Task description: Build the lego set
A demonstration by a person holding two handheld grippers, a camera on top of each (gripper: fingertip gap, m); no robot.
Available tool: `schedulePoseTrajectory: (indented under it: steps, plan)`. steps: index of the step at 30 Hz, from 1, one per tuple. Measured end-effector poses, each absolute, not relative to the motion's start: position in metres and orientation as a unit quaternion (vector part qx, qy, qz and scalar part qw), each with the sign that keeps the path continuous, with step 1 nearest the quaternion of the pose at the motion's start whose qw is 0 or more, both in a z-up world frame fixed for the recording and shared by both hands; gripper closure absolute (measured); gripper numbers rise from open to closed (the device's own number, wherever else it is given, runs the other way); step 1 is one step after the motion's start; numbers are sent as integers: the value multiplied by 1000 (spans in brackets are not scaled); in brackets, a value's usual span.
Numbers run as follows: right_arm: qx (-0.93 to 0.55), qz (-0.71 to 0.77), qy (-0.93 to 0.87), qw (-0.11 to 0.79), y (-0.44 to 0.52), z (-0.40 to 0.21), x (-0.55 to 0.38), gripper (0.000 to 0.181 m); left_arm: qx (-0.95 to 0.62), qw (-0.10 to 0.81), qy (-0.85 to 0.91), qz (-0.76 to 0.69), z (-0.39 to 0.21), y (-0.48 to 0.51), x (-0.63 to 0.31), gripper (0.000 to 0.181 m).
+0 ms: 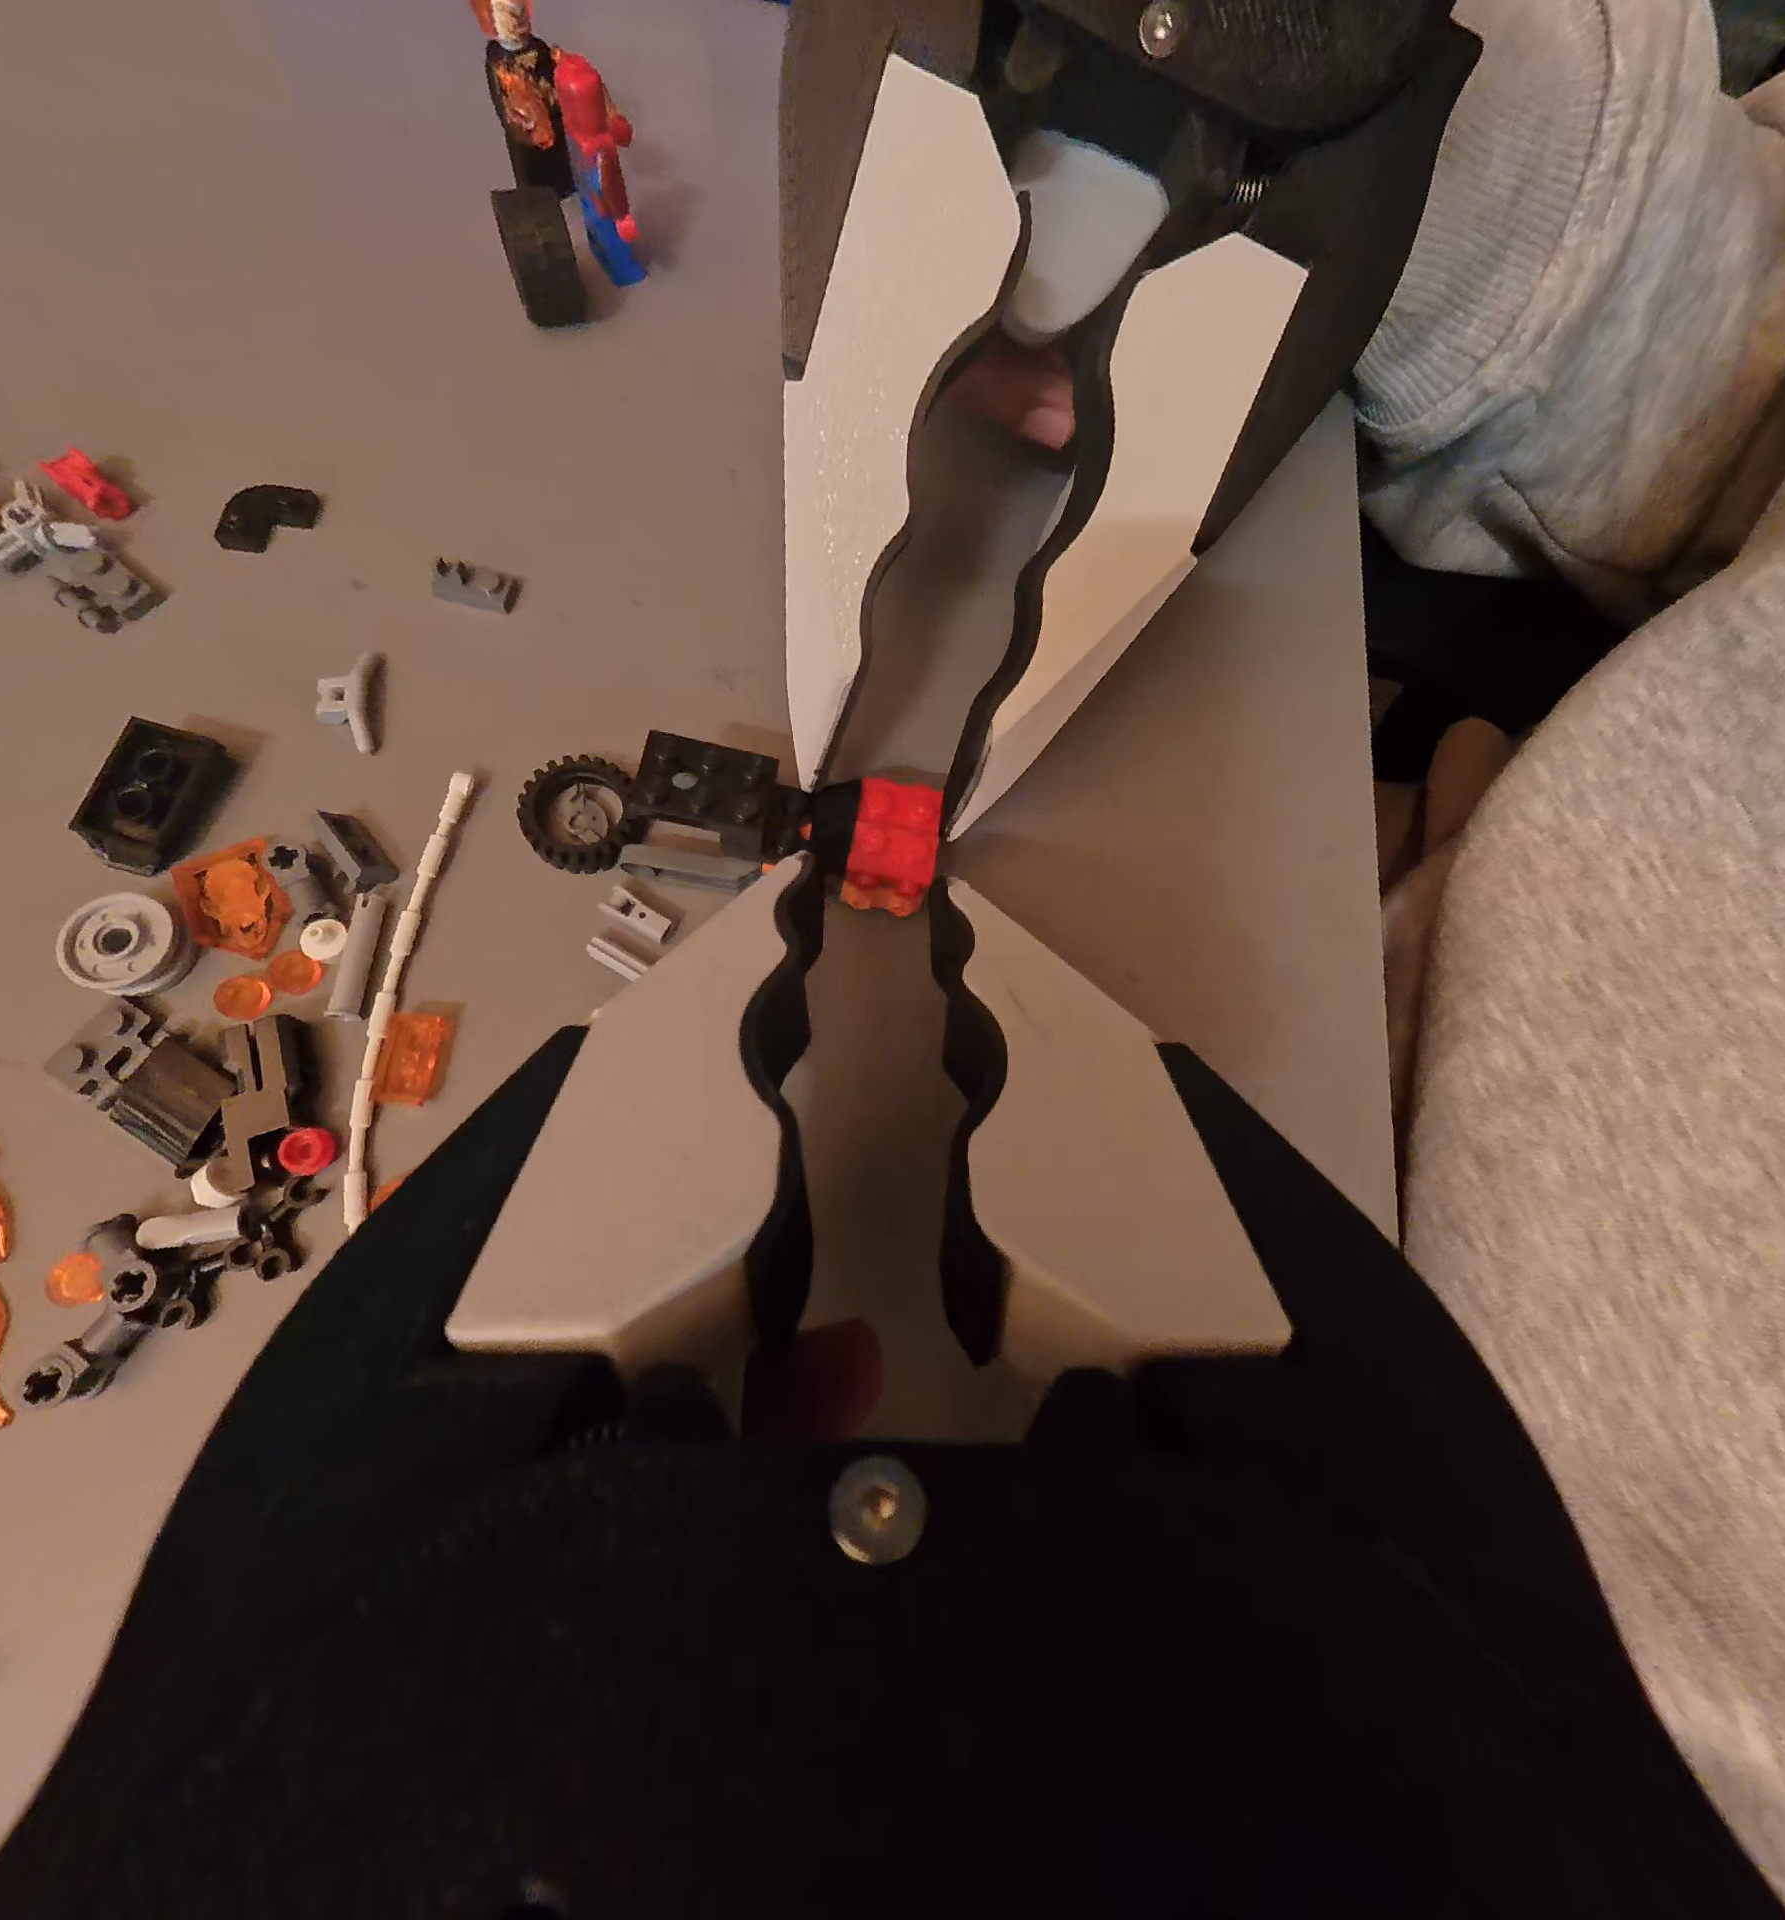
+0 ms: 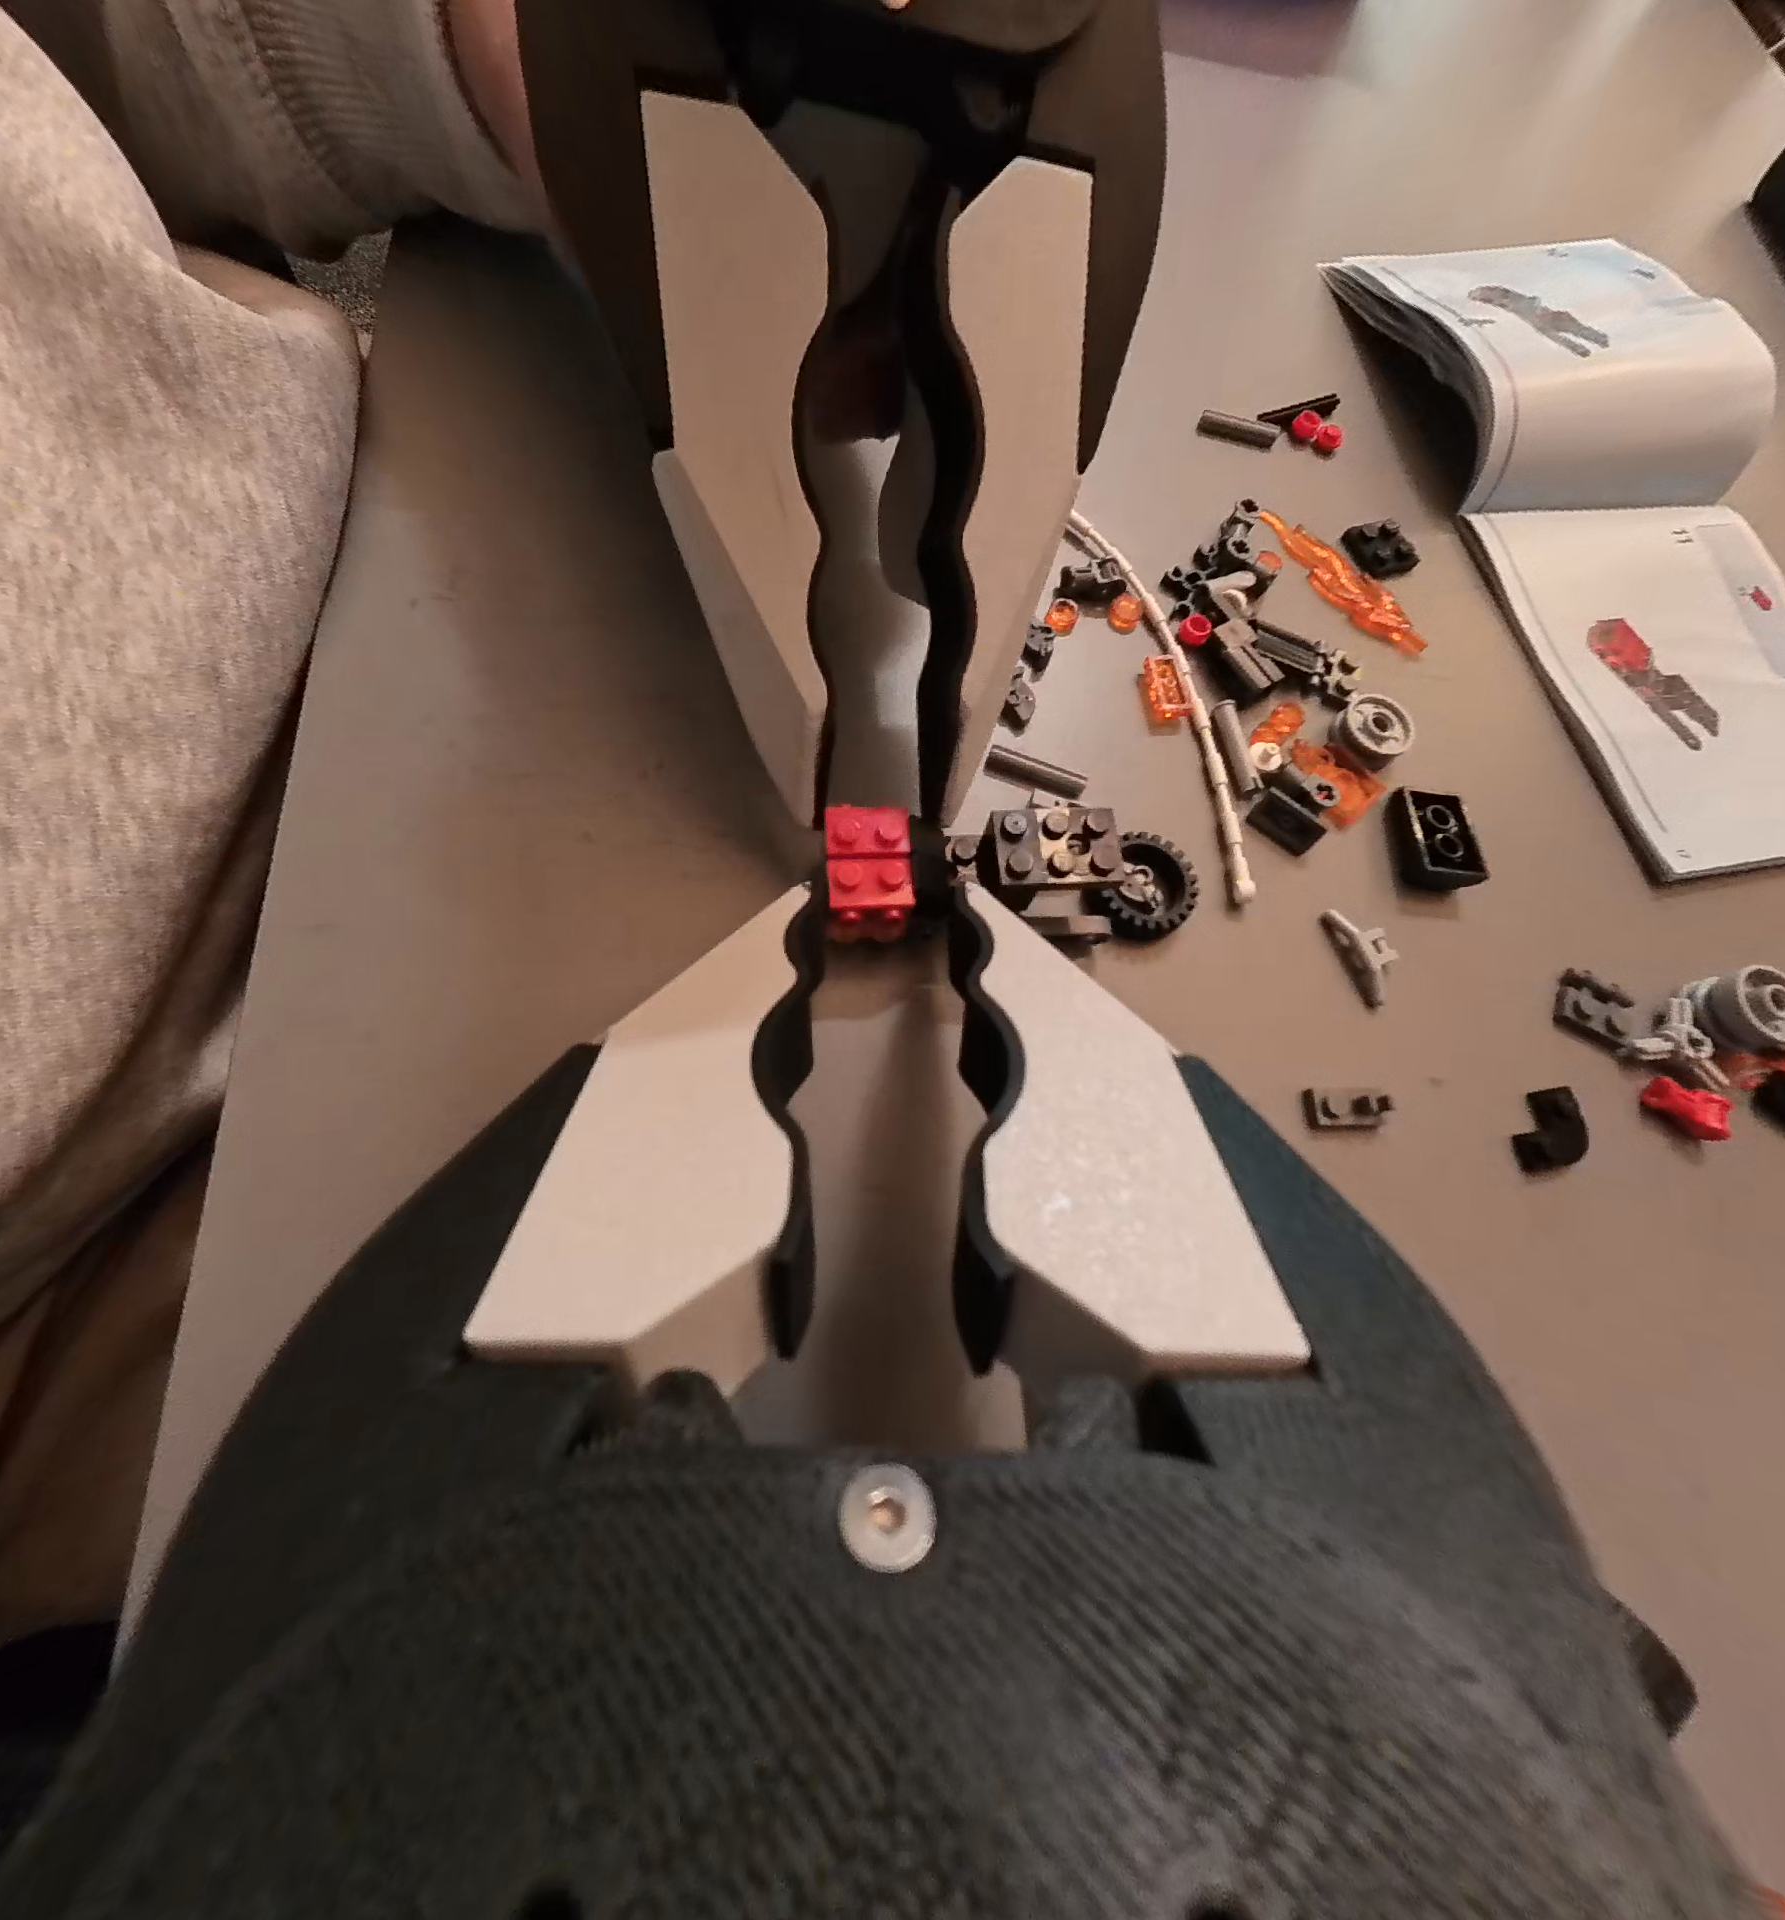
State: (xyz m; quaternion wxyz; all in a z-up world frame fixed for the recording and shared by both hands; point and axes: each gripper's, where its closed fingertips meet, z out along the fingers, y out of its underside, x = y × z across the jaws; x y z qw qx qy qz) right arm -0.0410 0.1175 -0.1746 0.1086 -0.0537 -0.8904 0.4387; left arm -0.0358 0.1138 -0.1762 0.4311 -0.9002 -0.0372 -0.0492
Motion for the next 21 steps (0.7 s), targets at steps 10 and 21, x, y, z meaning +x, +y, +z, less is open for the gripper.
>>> schedulePoseTrajectory:
  steps: [10, 21]
  plan:
    - [-54, 439, -890, 107, 117, -175, -41, 160, -900, 430, -44, -51, -177, 114, -36, 161]
    - [-53, 439, -890, 108, 117, -175, -41, 159, -900, 430, -52, -56, -177, 113, -36, 158]
